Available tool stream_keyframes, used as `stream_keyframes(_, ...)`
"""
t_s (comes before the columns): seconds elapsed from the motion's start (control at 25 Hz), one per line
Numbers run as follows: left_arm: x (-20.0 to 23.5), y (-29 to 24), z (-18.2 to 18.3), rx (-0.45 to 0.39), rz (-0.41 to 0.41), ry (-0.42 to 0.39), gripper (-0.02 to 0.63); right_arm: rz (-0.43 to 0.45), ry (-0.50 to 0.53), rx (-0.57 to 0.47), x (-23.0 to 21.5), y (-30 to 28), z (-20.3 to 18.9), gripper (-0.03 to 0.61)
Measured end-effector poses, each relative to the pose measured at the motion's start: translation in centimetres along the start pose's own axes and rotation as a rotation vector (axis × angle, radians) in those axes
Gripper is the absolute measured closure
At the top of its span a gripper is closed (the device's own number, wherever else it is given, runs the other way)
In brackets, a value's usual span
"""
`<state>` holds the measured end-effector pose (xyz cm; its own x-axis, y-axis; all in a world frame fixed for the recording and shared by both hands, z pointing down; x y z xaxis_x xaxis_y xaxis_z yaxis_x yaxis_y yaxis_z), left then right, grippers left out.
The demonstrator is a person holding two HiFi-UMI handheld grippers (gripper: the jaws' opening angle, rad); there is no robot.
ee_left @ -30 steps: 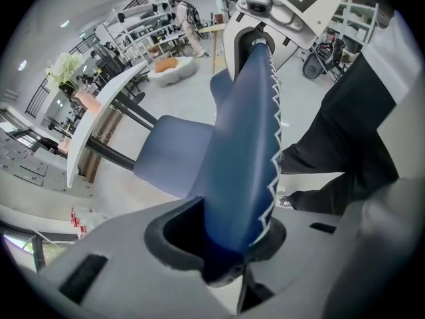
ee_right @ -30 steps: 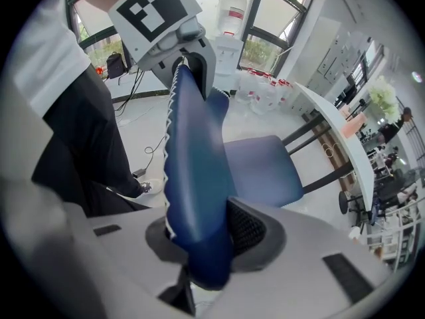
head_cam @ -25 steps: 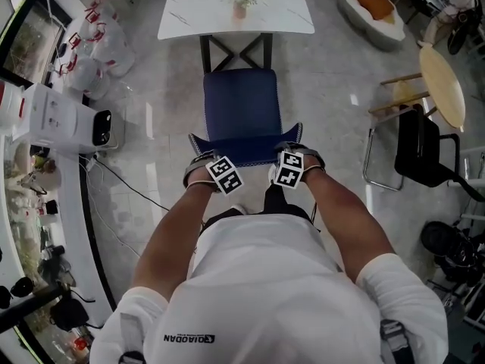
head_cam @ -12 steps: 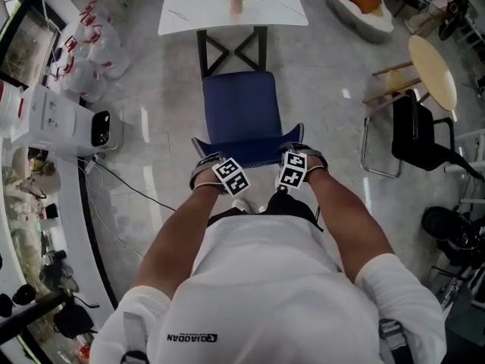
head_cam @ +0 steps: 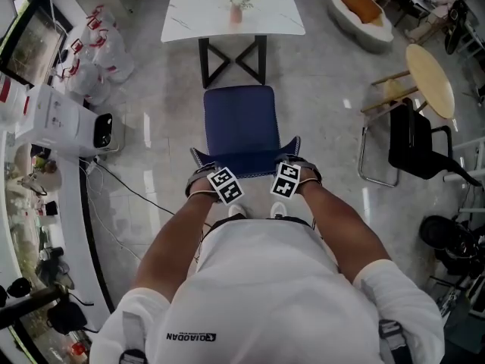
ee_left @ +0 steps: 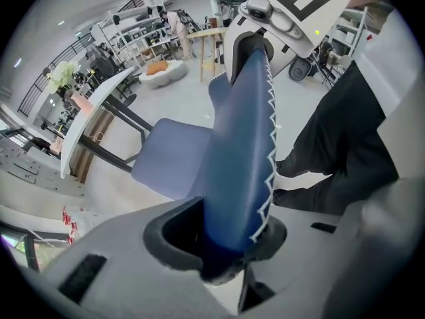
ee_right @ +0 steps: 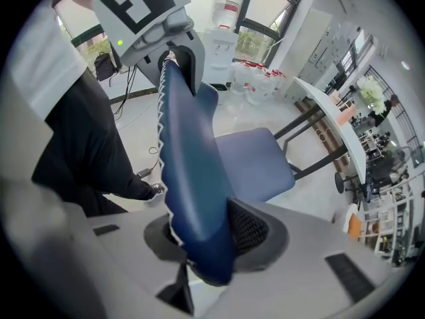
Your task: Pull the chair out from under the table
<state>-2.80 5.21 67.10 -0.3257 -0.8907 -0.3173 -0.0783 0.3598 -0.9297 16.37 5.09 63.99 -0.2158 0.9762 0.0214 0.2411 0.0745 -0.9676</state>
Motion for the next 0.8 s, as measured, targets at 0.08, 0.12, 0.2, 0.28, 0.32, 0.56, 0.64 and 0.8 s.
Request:
stream_keyframes(0.08, -0.1, 0.1, 0.2, 0.004, -0.004, -0.003, 0.488, 0.004, -0.005, -0.003, 0.1, 0.1, -0.2, 0.457)
stream_keyframes(0.12, -0.1, 0.2, 0.3, 0.005, -0.007, -0.005, 0.488, 0.007, -0.006, -0.005, 0.1, 0.2, -0.3, 0.457)
stream_keyframes(0.2, -0.1, 0.3, 0.3, 0.011, -0.013, -0.004, 0.489, 0.016, -0.003, -0.007, 0.0, 0.4, -0.2, 0.457)
stream_keyframes(0.28, -0.1, 0.6, 0.4, 0.016, -0.019, -0.002, 0.489, 0.026, -0.001, -0.006, 0.0, 0.6, -0.2, 0.457)
stream_keyframes(0.32, -0.1, 0.7, 0.5, 0.017, -0.021, 0.0, 0.489, 0.033, 0.001, -0.006, 0.0, 0.8, -0.3, 0.457)
stream_keyframes(0.56, 0.1, 1.6, 1.1, 0.019, -0.04, 0.016, 0.495, 0.065, 0.018, -0.012, -0.4, 1.7, -0.5, 0.459)
stream_keyframes(0.64, 0.2, 1.9, 1.1, 0.018, -0.05, 0.022, 0.497, 0.071, 0.024, -0.016, -0.5, 2.1, -0.4, 0.459)
stream_keyframes(0.8, 0.0, 2.4, 1.3, 0.029, -0.091, 0.012, 0.495, 0.098, 0.032, -0.015, -0.4, 2.5, -0.4, 0.459)
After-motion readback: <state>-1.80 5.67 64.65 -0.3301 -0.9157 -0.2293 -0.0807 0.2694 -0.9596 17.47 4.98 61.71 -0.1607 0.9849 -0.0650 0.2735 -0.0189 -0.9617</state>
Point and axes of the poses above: the fingertips, and each gripper's own axes: y backward along the fingers, x to its left, z out of its top, the point moved 10 cm from there along y, backward along the fingers, and after that the axes turned 11 degrees about z, right-handed, at the moved point
